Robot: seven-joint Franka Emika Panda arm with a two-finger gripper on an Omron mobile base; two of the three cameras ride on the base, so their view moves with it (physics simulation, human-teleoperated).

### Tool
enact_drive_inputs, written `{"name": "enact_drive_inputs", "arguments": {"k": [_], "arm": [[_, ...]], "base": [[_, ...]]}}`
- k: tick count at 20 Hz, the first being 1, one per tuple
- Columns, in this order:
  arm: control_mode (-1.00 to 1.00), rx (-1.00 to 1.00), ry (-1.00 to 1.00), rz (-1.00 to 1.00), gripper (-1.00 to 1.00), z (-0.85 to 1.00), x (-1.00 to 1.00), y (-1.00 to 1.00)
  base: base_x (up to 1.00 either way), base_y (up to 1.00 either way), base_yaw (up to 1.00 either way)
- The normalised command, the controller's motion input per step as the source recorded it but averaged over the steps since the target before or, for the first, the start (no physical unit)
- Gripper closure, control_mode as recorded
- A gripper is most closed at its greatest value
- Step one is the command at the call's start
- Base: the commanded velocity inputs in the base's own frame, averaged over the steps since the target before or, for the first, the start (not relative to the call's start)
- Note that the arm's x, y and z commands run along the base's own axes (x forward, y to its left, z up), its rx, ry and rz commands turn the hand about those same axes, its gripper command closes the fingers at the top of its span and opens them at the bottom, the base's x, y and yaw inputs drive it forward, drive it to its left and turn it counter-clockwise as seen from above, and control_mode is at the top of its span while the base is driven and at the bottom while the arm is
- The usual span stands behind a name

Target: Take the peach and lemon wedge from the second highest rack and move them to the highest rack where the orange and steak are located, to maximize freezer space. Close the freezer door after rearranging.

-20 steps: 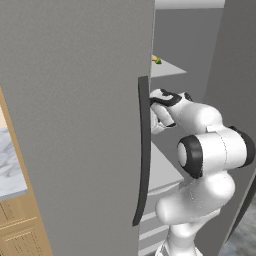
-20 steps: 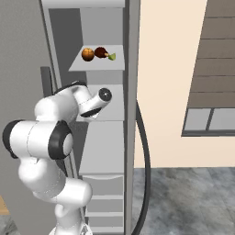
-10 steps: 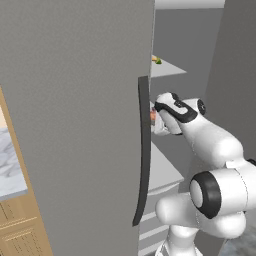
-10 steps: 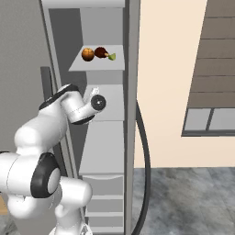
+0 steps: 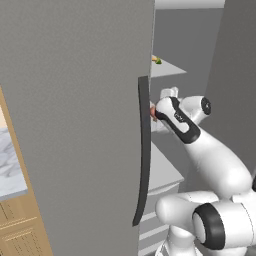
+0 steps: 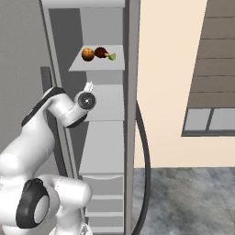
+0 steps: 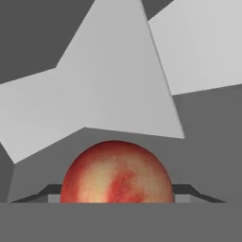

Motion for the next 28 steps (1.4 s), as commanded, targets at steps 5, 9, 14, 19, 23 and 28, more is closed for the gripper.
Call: {"name": "enact_drive_inputs", "arguments": {"k": [5,9,14,19,23,28], "arm": [[-1.0,-0.08,-0.01,0.0,1.0,0.62,-0.16,-0.15],[-1.0,-0.03,-0.12,0.0,1.0,0.63,-0.1,-0.26],[-1.0,0.0,-0.08,0.0,1.0,0.59,-0.03,-0.23],[-1.0,-0.01,0.0,0.0,1.0,0.52,0.0,-0.07],[-1.0,-0.1,0.0,0.0,1.0,0.39,0.15,0.0],[-1.0,-0.12,0.0,0.0,1.0,0.23,0.19,0.0]], "base": [[0.0,0.0,0.0],[0.0,0.0,0.0],[0.0,0.0,0.0],[0.0,0.0,0.0],[0.0,0.0,0.0],[0.0,0.0,0.0]]}}
